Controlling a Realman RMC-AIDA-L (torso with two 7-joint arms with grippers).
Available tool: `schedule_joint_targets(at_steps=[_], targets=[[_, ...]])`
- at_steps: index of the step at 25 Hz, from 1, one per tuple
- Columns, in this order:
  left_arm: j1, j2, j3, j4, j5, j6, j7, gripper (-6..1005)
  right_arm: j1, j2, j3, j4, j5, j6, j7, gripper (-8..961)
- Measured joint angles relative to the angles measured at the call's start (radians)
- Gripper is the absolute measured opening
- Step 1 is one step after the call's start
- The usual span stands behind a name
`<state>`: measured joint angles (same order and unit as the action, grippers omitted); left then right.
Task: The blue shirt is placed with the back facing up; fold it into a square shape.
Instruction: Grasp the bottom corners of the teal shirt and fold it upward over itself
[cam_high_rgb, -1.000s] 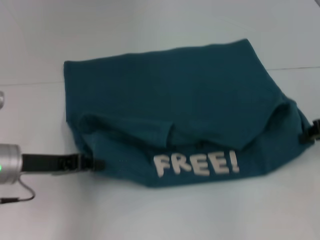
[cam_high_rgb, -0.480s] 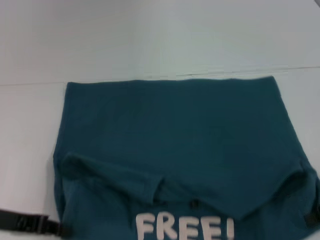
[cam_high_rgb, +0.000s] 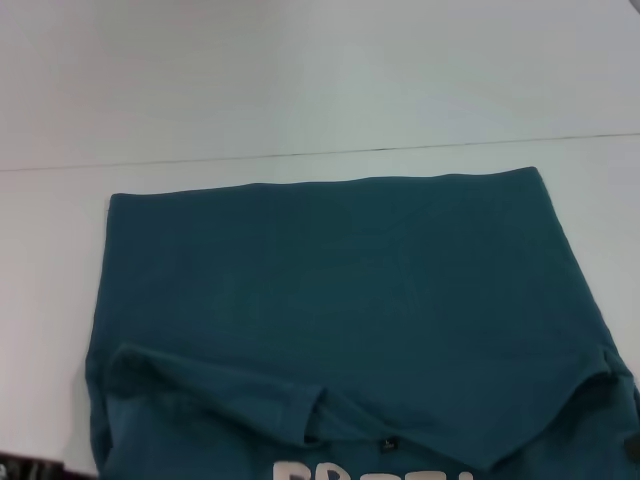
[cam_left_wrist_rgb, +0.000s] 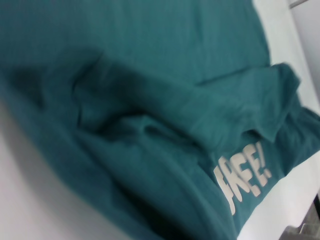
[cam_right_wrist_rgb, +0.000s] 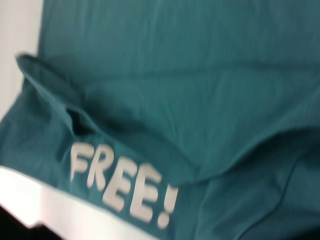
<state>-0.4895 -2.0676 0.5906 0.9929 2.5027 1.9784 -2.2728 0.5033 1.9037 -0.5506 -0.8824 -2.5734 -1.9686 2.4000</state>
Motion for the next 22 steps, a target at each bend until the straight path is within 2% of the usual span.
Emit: schedule_joint_targets(at_steps=[3,7,14,17,22], targets=[[-0.032,0.024,-0.055,0.000,0.001,0.021,-0.001,35,0.008,-0.025,0.056,0.002,0.035,-0.006,-0.003,39],[-0.079,0.049,-0.073,0.001,0.009,0.018,-0.046,35,0.023,-0.055,0.103,0.007,0.081,0.001,0.015,38],[-0.146,0.070,-0.085,0.001,0.004,0.005,-0.096,35,0.046,-0.083,0.195,0.003,0.093,0.006,0.022,38],[-0.158,0.085,-0.135,0.002,0.003,-0.005,-0.104,35,0.046,-0.098,0.247,0.001,0.117,0.008,0.023,38],[-0.165,0.094,-0.192,0.005,-0.001,-0.014,-0.105,35,0.031,-0.120,0.289,0.003,0.192,0.017,0.038,38]])
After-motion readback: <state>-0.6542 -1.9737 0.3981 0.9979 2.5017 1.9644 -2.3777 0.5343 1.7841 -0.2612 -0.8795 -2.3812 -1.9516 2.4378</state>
